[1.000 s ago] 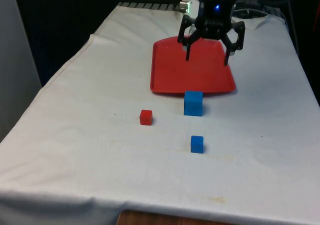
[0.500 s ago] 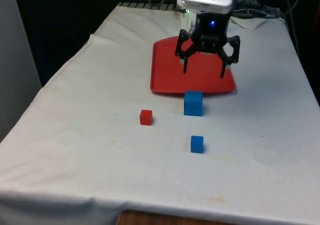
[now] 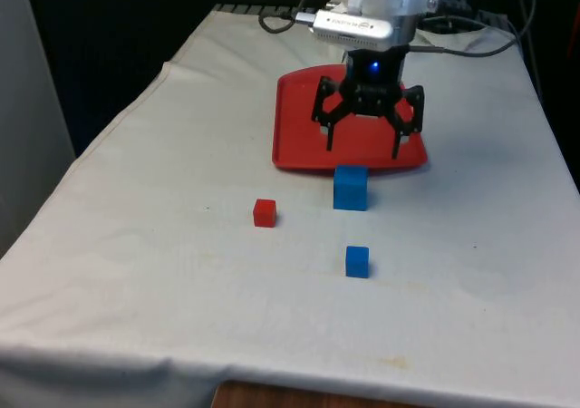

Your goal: Pick up the largest block and place it onto the tray.

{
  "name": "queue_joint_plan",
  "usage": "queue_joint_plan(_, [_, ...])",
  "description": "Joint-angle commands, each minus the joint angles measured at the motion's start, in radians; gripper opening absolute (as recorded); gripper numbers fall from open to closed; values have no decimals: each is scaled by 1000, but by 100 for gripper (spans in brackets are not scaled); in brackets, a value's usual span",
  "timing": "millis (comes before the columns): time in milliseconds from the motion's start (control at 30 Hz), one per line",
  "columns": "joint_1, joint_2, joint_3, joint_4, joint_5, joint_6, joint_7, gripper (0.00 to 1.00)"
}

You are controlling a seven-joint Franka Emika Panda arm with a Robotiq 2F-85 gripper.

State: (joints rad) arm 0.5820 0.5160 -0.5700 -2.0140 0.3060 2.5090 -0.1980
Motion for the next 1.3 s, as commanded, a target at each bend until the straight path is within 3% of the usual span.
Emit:
queue_joint_plan(0, [-12, -1, 13, -4, 18, 15, -18, 100])
queue_joint_plan(200, [-17, 17, 18, -1, 75, 21, -65, 100])
queue_joint_plan(233, [-4, 19, 1, -3, 56, 12, -49, 100])
queue_joint_plan(267, [-17, 20, 18, 1, 85, 21, -73, 100])
queue_joint_plan(533, [-16, 67, 17, 22, 134, 31, -114, 100])
queue_joint_plan(567, [-4, 66, 2, 21, 120, 20, -100, 100])
queue_joint_plan(600, [-17, 71, 17, 23, 139, 32, -119, 100])
queue_joint_plan(800, [-21, 99, 13, 26, 176, 43, -172, 100])
queue_joint_plan(833, [-9, 100, 0, 24, 166, 33, -160, 100])
queue_joint_plan(867, [-22, 102, 13, 26, 181, 45, -179, 100])
queue_joint_plan(900, [-23, 107, 13, 27, 191, 50, -192, 100])
queue_joint_plan(1067, [-22, 119, 14, 30, 207, 56, -208, 100])
queue_joint_plan(1100, [-13, 118, 2, 26, 195, 46, -198, 100])
queue_joint_plan(1133, [-22, 121, 14, 31, 208, 57, -208, 100])
queue_joint_plan(1267, [-21, 132, 12, 36, 209, 55, -206, 100])
